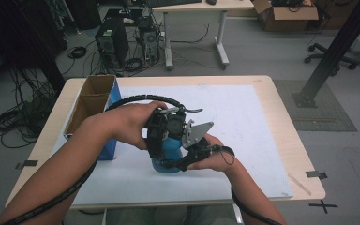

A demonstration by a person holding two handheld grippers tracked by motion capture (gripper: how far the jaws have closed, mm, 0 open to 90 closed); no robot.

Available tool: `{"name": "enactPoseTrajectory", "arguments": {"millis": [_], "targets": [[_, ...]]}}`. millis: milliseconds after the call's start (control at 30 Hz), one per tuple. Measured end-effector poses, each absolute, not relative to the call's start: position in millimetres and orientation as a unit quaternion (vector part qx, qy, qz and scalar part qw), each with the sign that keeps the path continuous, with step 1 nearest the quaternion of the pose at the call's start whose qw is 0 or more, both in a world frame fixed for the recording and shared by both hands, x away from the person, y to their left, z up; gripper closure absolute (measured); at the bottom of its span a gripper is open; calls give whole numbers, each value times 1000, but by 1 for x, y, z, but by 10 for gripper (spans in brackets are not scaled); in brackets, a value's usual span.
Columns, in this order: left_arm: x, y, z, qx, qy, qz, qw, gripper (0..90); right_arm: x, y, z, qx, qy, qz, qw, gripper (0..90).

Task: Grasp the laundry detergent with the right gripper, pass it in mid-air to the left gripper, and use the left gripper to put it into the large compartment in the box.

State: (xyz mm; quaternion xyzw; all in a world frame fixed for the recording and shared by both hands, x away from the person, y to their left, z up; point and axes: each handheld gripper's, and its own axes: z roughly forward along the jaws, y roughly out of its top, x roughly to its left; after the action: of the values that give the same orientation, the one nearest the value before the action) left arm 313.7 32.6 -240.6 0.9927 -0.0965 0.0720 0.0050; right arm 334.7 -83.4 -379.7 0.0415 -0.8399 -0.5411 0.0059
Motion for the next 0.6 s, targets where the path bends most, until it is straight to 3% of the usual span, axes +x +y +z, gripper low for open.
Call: {"name": "enactPoseTrajectory", "arguments": {"millis": [200, 600], "targets": [[313, 32, -240, 993, -97, 70, 7, 332, 335, -85, -379, 41, -839, -543, 3, 440], [315, 29, -239, 995, -77, 64, 2, 364, 335, -86, -378, 40, -843, -537, -7, 440]]}}
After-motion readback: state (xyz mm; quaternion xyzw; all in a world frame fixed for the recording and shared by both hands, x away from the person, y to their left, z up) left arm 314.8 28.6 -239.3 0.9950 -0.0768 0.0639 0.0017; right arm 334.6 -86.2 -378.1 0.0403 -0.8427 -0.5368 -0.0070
